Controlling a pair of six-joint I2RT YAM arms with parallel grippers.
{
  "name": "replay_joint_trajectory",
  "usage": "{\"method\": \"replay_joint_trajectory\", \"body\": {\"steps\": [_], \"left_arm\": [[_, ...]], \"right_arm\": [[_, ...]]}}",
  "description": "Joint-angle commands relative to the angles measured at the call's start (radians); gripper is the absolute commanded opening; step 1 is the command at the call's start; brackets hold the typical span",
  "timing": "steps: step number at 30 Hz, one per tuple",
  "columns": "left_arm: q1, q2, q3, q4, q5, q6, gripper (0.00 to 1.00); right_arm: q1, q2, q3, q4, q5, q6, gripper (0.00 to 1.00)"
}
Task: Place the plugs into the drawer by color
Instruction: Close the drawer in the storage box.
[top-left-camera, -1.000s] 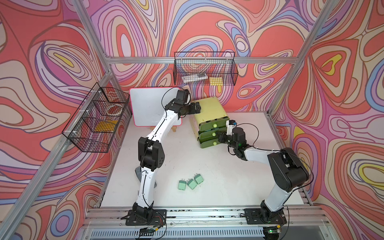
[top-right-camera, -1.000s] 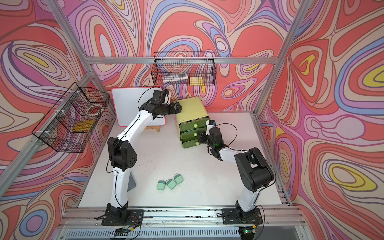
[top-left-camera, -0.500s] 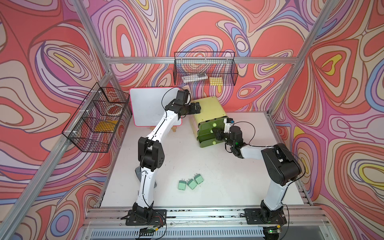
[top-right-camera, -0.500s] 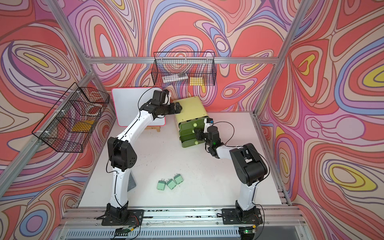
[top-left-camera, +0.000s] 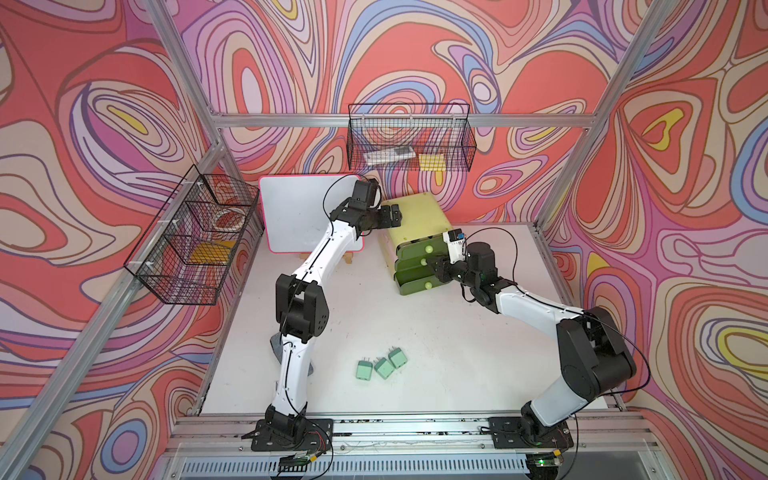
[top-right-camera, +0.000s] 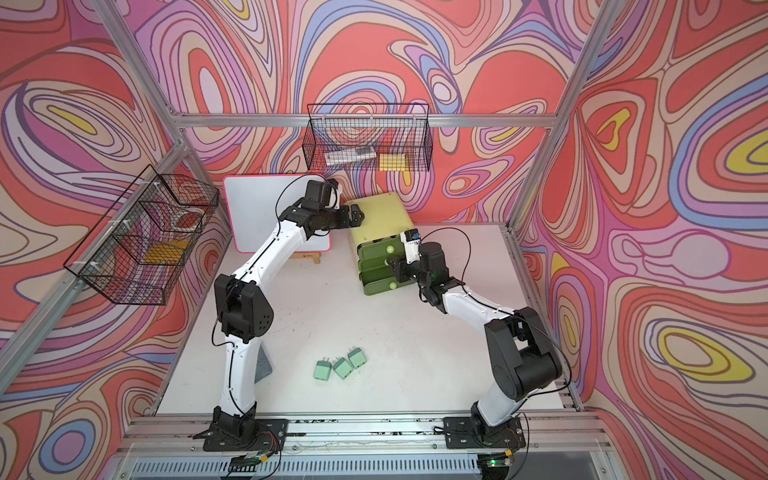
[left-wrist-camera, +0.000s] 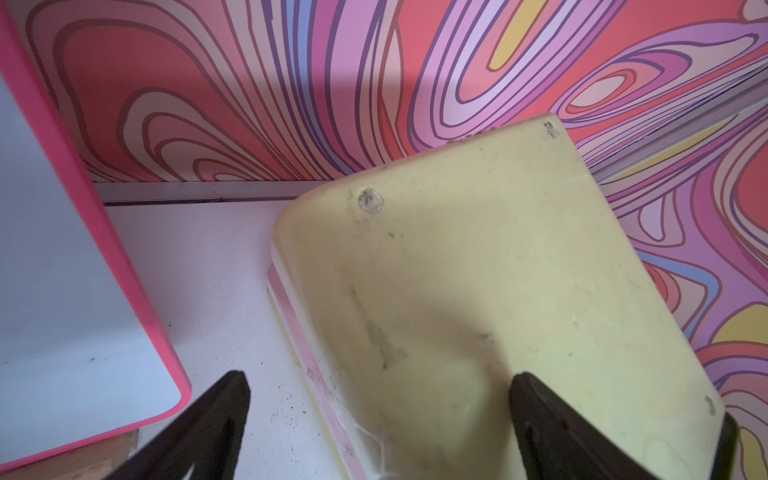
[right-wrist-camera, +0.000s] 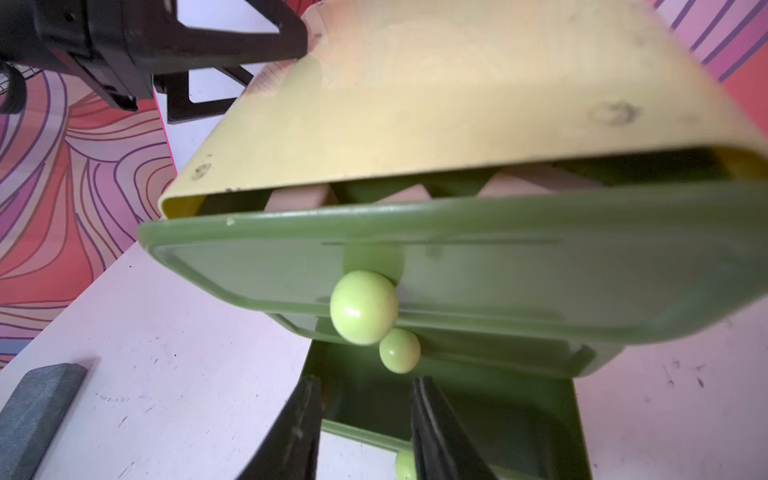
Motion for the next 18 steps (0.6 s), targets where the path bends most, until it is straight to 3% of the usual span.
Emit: {"method": "replay_joint_trajectory", "body": {"steps": [1,7,11,14,18], "left_arm": [[-0.004,-0.036,0.010,-0.066,0.008,0.022,0.97],[-0.007,-0.031,0.011,-0.065,0.017,0.018,0.97],[-0.007,-0.026,0.015,-0.064,0.014,0.018,0.97],[-0.008,-0.021,0.023,-0.067,0.008,0.022,0.97],[-0.006,-0.018,0.032,-0.079,0.002,0.028,0.97]], "right_arm": [[-0.001,0.042,0.082,-0.032,-0.008,-0.052,0.40],[-0.002,0.116,0.178,-0.059,-0.042,-0.063,0.43],[-0.001,0.083,0.190,-0.154,-0.057,-0.128,0.50],[-0.002,0.025,0.160,-0.261,-0.076,-0.233,0.57],[-0.001,-0.068,0.031,-0.316,-0.211,-0.535,0.67]]}}
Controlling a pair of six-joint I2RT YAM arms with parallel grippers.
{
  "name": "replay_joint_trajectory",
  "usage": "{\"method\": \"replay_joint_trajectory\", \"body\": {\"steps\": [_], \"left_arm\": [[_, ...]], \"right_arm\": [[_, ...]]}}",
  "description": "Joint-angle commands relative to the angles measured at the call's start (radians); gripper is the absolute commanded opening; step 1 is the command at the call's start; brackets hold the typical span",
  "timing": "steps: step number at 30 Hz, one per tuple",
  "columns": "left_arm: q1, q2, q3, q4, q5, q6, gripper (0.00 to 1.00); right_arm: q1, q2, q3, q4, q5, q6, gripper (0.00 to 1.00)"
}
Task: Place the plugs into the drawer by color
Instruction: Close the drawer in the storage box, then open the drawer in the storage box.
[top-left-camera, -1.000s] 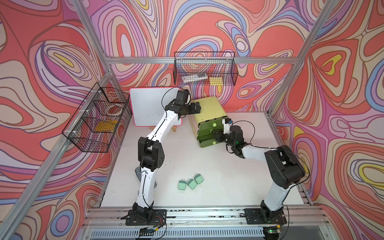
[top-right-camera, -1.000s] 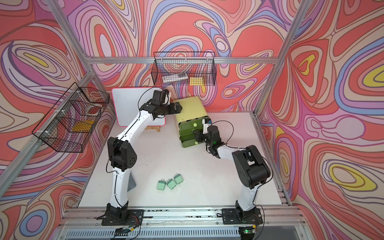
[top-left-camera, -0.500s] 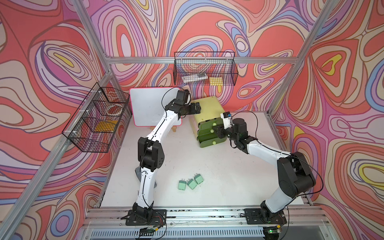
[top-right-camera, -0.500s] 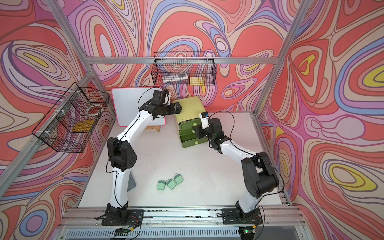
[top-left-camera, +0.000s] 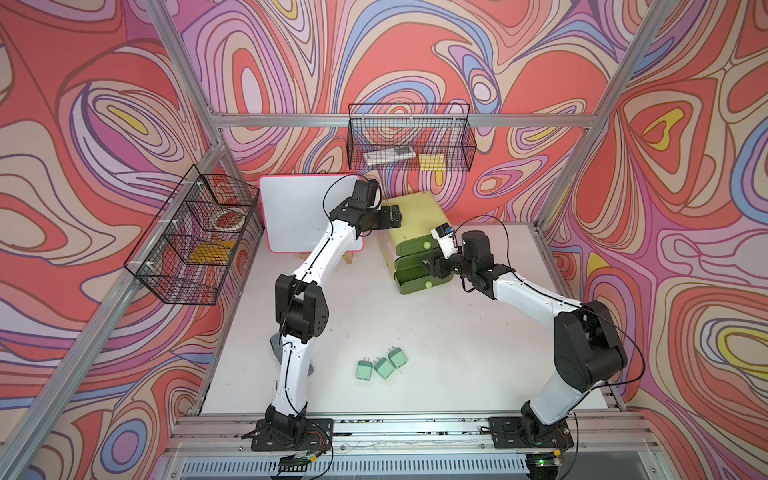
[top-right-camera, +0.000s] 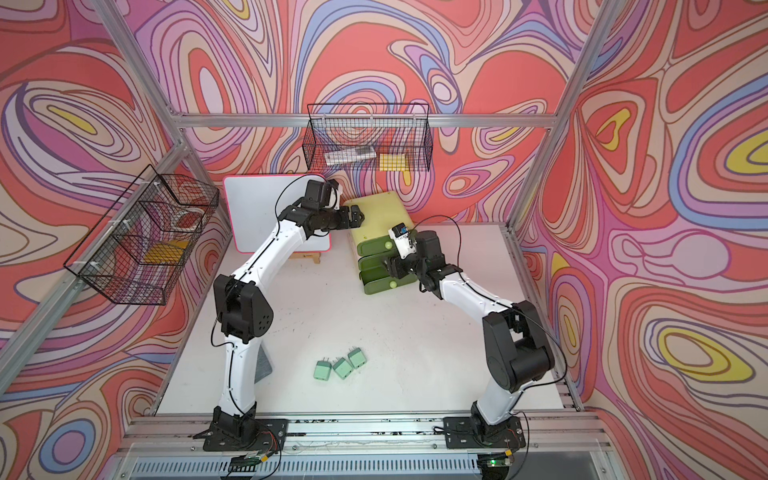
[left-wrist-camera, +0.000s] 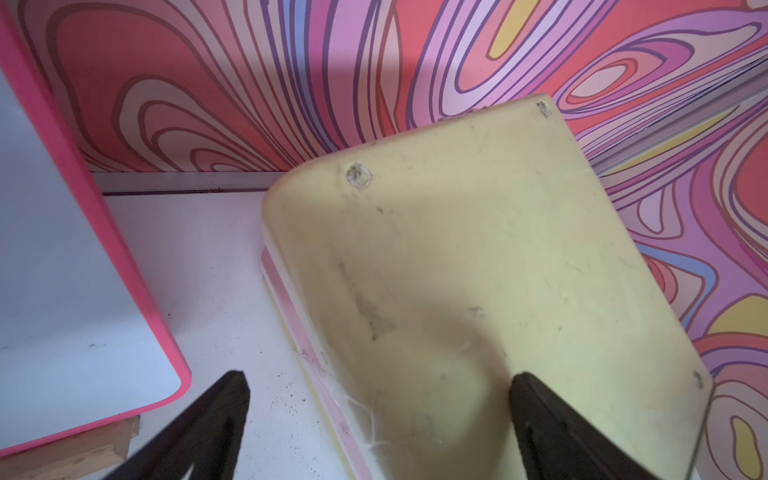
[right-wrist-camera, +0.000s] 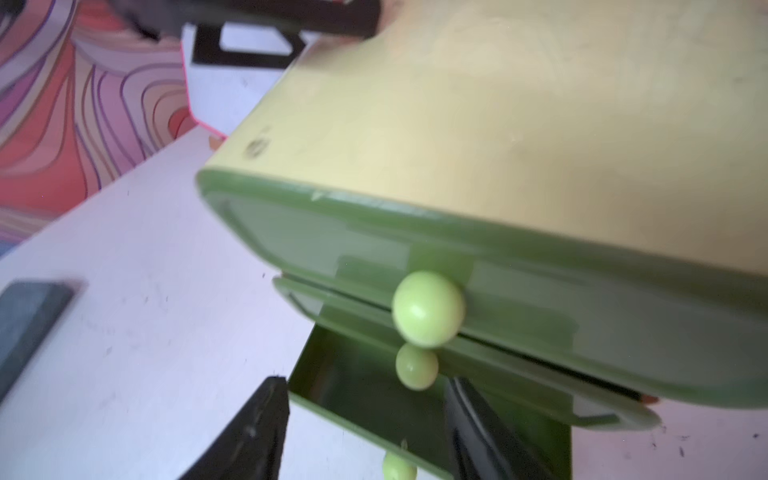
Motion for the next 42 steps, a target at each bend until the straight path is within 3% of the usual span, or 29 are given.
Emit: {"method": "replay_joint_trajectory", "body": {"steps": [1,3,5,12,19,28,34,42], "left_arm": [[-0.005,-0.013,0.025,-0.048,-0.004,0.026,0.97],[-0.005,-0.015,0.024,-0.048,-0.002,0.024,0.97],[-0.006,-0.016,0.024,-0.052,-0.002,0.024,0.97],[-0.006,-0.018,0.018,-0.050,-0.009,0.025,0.97],[-0.006,-0.024,0.016,-0.053,-0.013,0.029,0.97],[-0.005,-0.012,0.017,-0.049,-0.007,0.023,0.97],[-0.005,-0.006,0.018,-0.048,-0.009,0.022,0.97],[-0.001,-0.003,0.021,-0.045,-0.015,0.022,0.97]], "right_arm": [[0.001,-0.089,-0.096,-0.096,-0.110,-0.334,0.70],[0.002,-0.112,-0.130,-0.162,-0.152,-0.559,0.84],[0.001,-0.114,-0.136,-0.214,-0.143,-0.686,0.96],[0.001,-0.021,0.002,-0.312,-0.069,-0.832,0.98],[0.013,0.155,0.125,-0.331,0.032,-0.931,0.96],[0.023,0.279,0.214,-0.347,0.169,-0.989,0.97],[0.037,0.302,0.216,-0.360,0.205,-0.979,0.97],[0.069,0.242,0.091,-0.355,0.236,-0.920,0.97]]}}
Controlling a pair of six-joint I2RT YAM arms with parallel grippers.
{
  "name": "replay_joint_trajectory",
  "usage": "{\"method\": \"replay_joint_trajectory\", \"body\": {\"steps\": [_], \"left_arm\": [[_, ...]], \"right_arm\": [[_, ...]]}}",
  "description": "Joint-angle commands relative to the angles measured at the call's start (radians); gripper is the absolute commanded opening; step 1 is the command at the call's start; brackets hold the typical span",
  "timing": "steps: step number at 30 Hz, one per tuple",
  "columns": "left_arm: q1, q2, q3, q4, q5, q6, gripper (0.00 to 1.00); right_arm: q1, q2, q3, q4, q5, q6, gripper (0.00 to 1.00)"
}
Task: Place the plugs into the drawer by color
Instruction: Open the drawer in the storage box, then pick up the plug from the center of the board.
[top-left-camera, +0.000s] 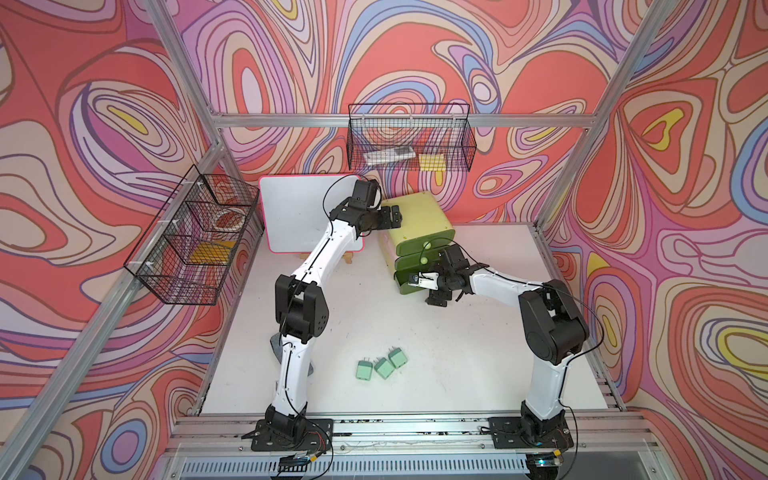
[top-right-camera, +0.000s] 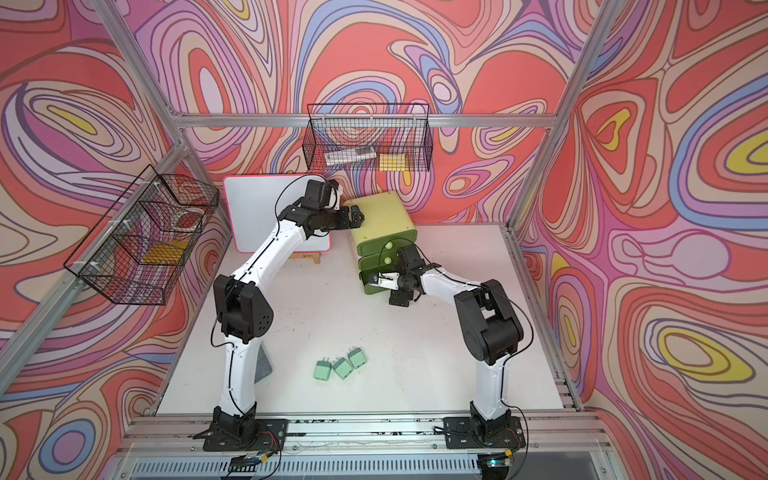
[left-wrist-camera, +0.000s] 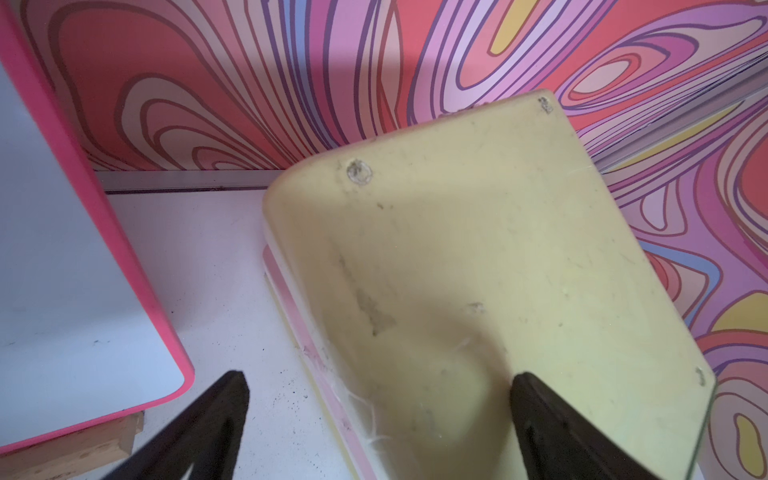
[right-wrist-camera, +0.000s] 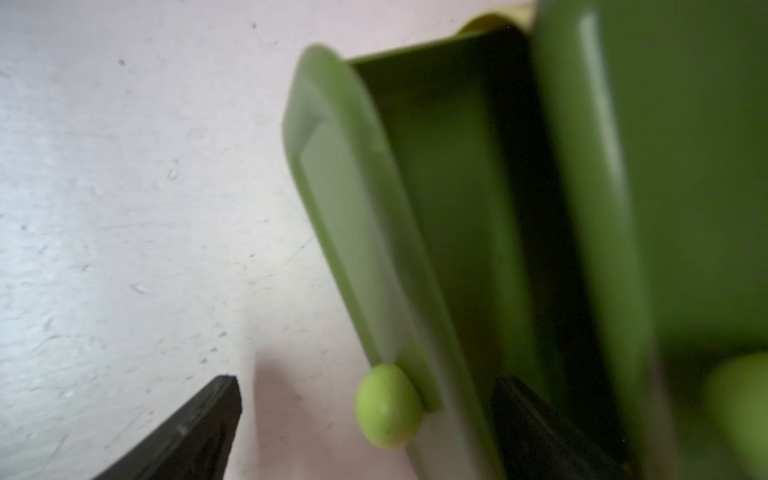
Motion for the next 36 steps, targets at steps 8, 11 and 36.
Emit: {"method": "replay_joint_trajectory", "body": {"steps": [8,11,36], "left_arm": [[-0.003,0.008,0.018,-0.031,-0.005,0.011,0.98],[-0.003,0.012,0.018,-0.029,0.006,0.003,0.98],[-0.004,-0.014,0.005,-0.034,0.002,-0.002,0.97]], "right_arm": [[0.042,-0.158,-0.172,0.015,0.034,0.125,0.95],[0.053,-0.209,-0.215,0.033,0.040,0.148,0.96],[0.597,-0.493,-0.298,-0.215,0.542,1.643,0.81]]}}
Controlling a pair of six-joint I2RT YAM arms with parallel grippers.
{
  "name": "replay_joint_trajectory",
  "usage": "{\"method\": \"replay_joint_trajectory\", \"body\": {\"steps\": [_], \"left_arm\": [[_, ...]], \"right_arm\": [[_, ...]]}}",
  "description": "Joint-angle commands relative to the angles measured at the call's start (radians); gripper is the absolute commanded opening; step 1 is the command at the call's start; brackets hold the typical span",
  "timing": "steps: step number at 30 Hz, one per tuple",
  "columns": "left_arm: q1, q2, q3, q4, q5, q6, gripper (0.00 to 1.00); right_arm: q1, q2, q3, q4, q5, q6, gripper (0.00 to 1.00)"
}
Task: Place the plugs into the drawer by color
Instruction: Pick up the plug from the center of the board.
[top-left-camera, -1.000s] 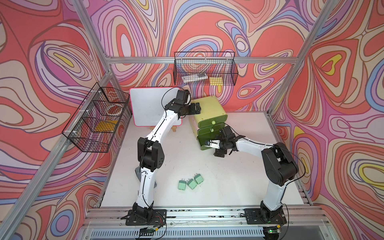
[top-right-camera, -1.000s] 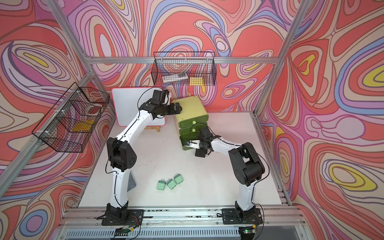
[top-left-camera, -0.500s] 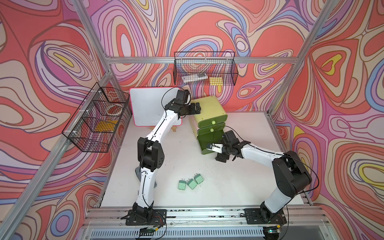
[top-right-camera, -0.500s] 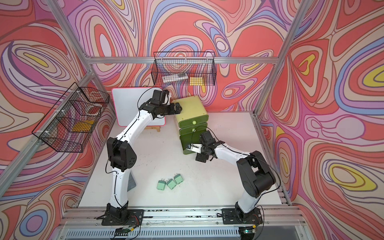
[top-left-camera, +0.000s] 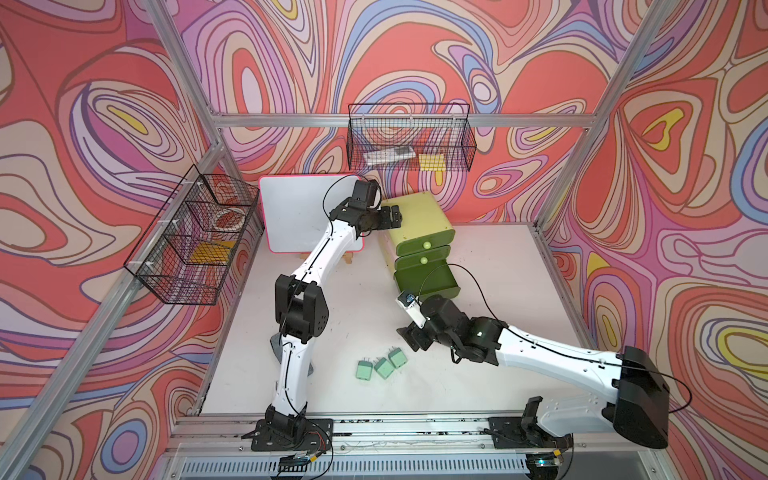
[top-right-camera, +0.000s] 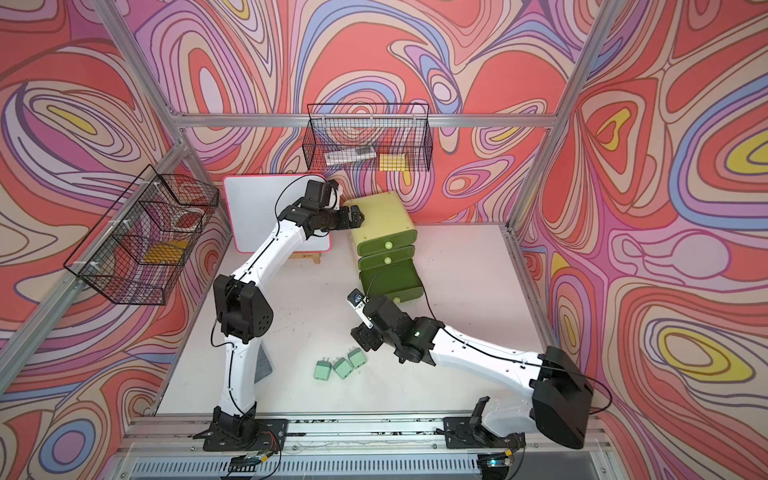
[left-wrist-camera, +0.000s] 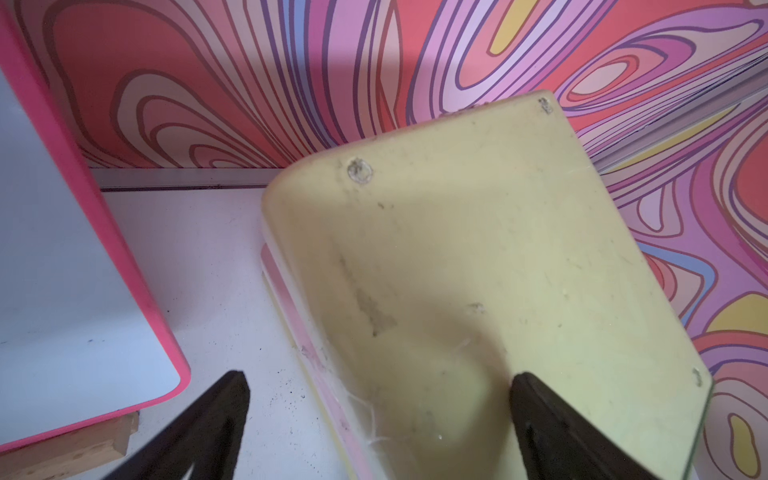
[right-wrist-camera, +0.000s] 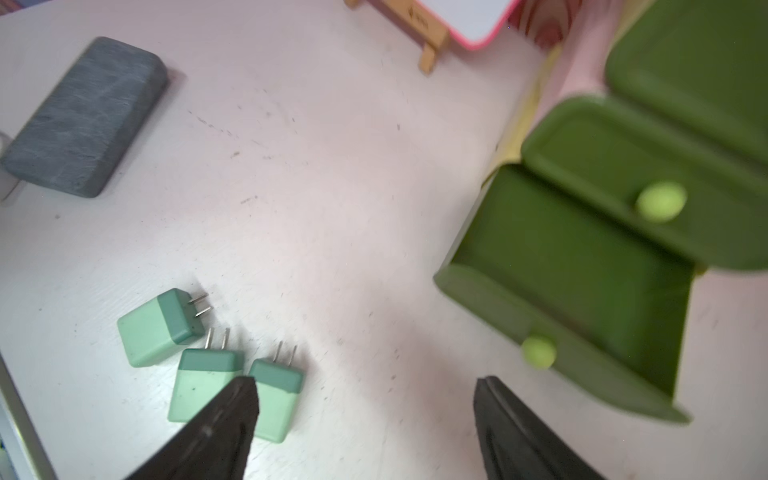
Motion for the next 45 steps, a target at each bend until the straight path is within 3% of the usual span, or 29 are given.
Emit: {"method": "replay_joint_trajectory", "body": {"steps": [1,6,10,31,40,45], "left_arm": [[-0.004,-0.015,0.011,-0.039,-0.002,0.006,0.97],[-0.007,-0.019,0.007,-0.044,0.001,-0.001,0.97],[-0.014,-0.022,0.003,-0.055,-0.006,0.005,0.97],[-0.022,-0.026,-0.022,-0.050,-0.012,0.009,0.97],[-0.022,-0.028,-0.023,-0.053,-0.015,0.013,0.97],[-0.023,-0.028,-0.026,-0.056,-0.020,0.018,0.97]], "right_arm": [[0.047,0.093,0.044,-0.202,0.122,0.447,0.80],[0.149,0.223,0.120,-0.237,0.111,0.493,0.80],[0.154,0.273,0.145,-0.205,0.031,0.498,0.80],[0.143,0.428,0.165,-0.139,-0.009,0.482,0.57],[0.137,0.437,0.162,-0.133,-0.009,0.493,0.47],[0.104,0.341,0.189,-0.185,0.050,0.481,0.43]]}}
